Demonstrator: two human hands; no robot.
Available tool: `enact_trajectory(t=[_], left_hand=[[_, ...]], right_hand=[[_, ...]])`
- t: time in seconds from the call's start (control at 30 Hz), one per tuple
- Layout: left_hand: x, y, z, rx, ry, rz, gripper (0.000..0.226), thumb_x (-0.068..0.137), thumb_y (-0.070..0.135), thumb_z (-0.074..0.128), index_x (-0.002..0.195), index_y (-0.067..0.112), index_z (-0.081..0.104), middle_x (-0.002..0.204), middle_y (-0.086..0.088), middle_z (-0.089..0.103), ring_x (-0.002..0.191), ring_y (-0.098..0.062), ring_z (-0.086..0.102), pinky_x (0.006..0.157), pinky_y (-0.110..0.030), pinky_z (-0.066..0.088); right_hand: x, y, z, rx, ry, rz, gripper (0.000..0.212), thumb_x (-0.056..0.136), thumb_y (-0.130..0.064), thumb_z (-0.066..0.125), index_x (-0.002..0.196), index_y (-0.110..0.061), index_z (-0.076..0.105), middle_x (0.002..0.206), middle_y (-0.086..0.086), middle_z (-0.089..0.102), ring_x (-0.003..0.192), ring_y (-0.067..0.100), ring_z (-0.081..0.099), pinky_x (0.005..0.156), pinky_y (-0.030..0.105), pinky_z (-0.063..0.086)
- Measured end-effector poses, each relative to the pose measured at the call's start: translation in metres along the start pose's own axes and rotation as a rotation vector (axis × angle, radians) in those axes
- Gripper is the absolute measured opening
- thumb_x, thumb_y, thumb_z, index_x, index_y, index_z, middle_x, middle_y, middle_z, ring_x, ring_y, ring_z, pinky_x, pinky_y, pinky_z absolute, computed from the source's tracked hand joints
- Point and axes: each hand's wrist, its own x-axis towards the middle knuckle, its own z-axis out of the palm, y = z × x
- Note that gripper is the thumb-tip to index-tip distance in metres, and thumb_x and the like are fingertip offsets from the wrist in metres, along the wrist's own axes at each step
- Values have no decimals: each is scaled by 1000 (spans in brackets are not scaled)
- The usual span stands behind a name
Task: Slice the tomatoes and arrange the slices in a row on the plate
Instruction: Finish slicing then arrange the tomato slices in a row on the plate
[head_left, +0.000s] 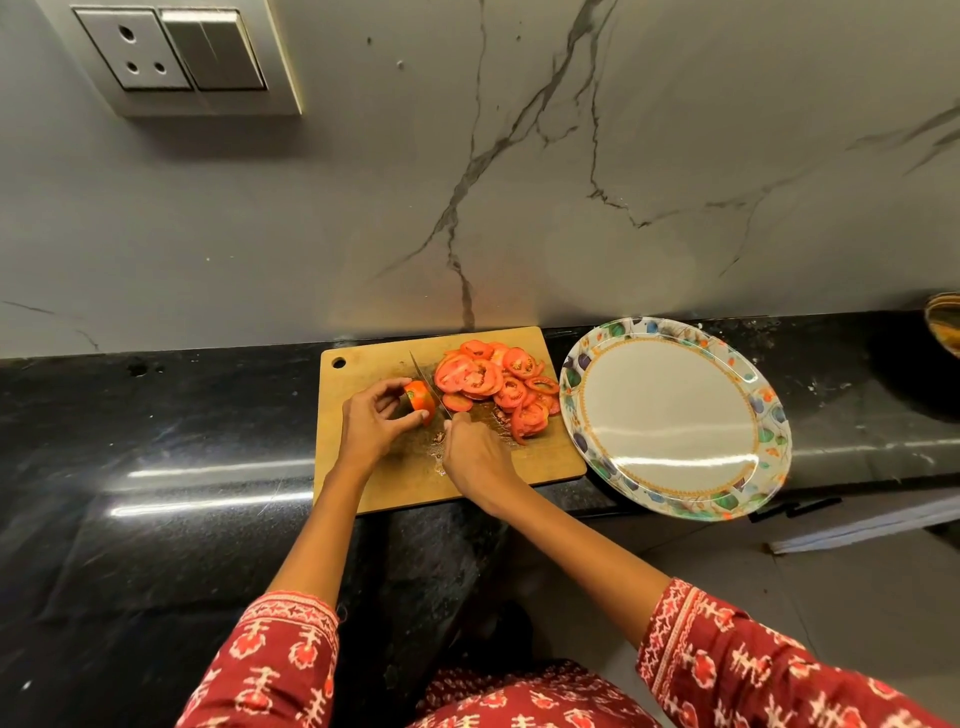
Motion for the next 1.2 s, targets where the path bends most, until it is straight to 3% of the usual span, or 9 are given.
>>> enact_trajectory(t=[0.2, 0.37, 0.53, 0.67, 0.8, 1.0, 1.2], left_hand=[[-1, -2, 0, 35, -27, 44, 49, 67, 1, 79, 113, 6, 62, 115, -12, 62, 110, -20, 58, 92, -20, 46], [1, -2, 3, 43, -25, 43, 50, 67, 1, 79, 114, 4, 61, 118, -13, 61, 112, -21, 57, 84, -7, 45], [-1, -3, 5, 18, 6, 31, 49, 68, 0, 78, 113, 4, 61, 117, -14, 61, 111, -20, 57, 91, -17, 45], [1, -1, 2, 29, -21, 28, 49, 68, 1, 77, 114, 3, 60, 116, -12, 61, 110, -17, 57, 89, -15, 45], [2, 0, -1, -3, -9, -8, 51, 67, -1, 78, 114, 1, 60, 115, -12, 61, 108, -18, 57, 94, -26, 46], [1, -1, -1, 18, -27, 22, 50, 67, 1, 78, 113, 3, 60, 114, -9, 61, 109, -16, 56, 86, -10, 45], [3, 2, 2, 8, -33, -6, 50, 67, -1, 78, 114, 4, 60, 117, -10, 59, 111, -16, 54, 93, -20, 43]], right_hand=[[19, -7, -1, 50, -36, 51, 34, 103, -23, 27, 119, -2, 49, 116, 22, 60, 109, 38, 57, 81, 38, 43], [9, 4, 3, -3, -16, 13, 35, 104, -22, 25, 119, 0, 47, 113, 22, 61, 106, 37, 57, 78, 38, 41], [19, -4, 3, 41, -30, 30, 35, 103, -23, 27, 117, -1, 50, 115, 21, 60, 107, 38, 57, 80, 39, 43], [23, -3, 7, 30, -32, 12, 34, 103, -24, 26, 117, -2, 48, 115, 22, 60, 107, 39, 57, 79, 40, 43], [7, 6, 16, -26, -23, -6, 34, 104, -22, 24, 118, 0, 46, 111, 22, 62, 105, 38, 57, 77, 39, 41], [26, -3, 15, -61, -51, 4, 34, 104, -22, 24, 121, 0, 46, 115, 21, 60, 108, 37, 57, 78, 38, 42], [15, 9, 18, -113, -32, -28, 32, 104, -18, 24, 118, 1, 45, 112, 21, 62, 105, 37, 59, 79, 40, 43]])
